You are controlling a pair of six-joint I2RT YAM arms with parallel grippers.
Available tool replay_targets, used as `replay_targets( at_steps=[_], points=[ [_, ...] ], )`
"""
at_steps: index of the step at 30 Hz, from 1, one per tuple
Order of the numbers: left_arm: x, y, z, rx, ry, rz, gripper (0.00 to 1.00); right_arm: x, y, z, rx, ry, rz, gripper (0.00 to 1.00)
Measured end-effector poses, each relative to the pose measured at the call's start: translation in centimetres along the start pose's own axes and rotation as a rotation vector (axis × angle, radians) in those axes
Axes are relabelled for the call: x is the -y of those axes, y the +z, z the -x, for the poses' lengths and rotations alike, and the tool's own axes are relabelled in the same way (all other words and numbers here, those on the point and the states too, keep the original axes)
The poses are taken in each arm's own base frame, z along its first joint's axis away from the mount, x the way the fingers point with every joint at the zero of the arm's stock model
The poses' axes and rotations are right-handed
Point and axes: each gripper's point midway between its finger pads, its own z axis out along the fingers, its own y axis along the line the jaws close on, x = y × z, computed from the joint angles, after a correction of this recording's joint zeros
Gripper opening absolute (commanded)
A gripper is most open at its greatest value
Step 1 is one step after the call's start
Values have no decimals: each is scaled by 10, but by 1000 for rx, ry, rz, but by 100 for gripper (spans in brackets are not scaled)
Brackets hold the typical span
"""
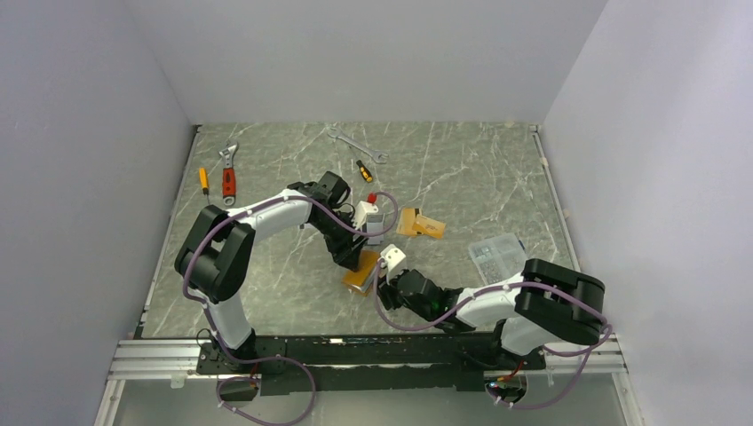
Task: Put the credit cards into the card holder
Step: Close the card holder at the center of the board.
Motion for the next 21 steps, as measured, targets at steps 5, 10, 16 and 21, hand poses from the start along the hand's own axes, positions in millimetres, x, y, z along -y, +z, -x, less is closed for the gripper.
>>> replay_targets(
  at_steps=[5,10,16,21],
  points=[
    [-1,0,-1,-4,1,7,68,0,1,-1,-3,-1,1,42],
    [-1,0,-1,-3,5,6,68,-1,5,-2,-16,-15,2,31],
    [0,2,0,-7,10,2,67,-3,12,2,-16,-21,-4,14],
    [4,6,-1,-17,18,-8,66,1,12,7,12,20,-37,0]
  ],
)
